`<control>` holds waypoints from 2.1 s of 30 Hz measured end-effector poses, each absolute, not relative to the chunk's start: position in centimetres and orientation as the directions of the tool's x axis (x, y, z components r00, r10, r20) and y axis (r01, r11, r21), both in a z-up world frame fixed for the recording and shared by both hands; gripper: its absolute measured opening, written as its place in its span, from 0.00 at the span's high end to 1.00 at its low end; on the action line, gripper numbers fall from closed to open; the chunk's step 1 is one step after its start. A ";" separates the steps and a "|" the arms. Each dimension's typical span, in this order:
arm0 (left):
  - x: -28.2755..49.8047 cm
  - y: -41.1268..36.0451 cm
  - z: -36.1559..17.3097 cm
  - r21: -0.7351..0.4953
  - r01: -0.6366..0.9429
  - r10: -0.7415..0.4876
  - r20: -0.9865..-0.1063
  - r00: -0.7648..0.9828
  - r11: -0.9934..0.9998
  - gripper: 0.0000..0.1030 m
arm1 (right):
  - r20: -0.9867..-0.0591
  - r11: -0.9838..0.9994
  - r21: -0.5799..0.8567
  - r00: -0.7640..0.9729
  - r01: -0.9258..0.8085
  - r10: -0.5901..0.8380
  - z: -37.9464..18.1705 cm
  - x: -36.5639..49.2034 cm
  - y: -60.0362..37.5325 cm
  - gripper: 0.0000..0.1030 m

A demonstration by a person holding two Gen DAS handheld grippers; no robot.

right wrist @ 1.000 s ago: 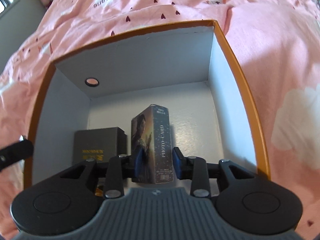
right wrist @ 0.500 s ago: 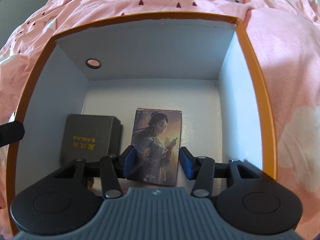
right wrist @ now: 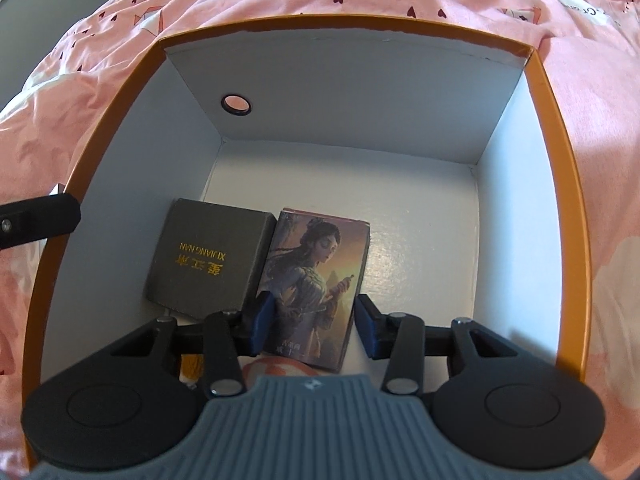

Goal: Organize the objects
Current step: 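Lower the PHOTO CARD box into the box and open the right gripper, then withdraw the right gripper and move it to the long cream box, then close the right gripper on the long cream box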

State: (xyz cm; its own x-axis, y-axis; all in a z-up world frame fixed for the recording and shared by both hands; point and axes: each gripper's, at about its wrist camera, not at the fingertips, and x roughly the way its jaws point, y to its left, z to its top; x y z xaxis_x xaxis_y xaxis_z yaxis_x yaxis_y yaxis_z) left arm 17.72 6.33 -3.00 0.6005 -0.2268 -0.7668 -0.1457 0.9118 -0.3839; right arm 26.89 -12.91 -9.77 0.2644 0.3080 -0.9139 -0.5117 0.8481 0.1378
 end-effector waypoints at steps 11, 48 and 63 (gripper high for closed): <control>15.2 7.3 1.7 -0.284 -0.038 -0.199 -0.755 0.625 0.958 0.58 | -0.753 0.786 0.148 0.447 -0.600 0.482 -2.7 20.4 -12.5 0.53; 11.0 13.8 -6.3 -0.231 -0.324 -0.025 -0.846 0.532 0.917 0.51 | -0.910 0.323 -0.216 0.310 -0.921 0.274 -7.3 13.9 4.1 0.34; 10.1 14.1 -7.4 -0.118 -0.325 0.066 -0.861 0.504 0.938 0.51 | -0.935 0.252 -0.292 0.331 -0.923 0.127 -10.1 13.7 6.9 0.32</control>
State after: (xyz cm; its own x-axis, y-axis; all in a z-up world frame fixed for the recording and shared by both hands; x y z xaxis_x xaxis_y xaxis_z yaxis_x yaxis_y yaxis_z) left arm 10.07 14.10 -7.43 0.5044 0.0662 -0.8609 -0.3249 0.9383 -0.1182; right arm 13.70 6.87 -10.06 0.3305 0.1266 -0.9353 -0.9226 0.2523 -0.2919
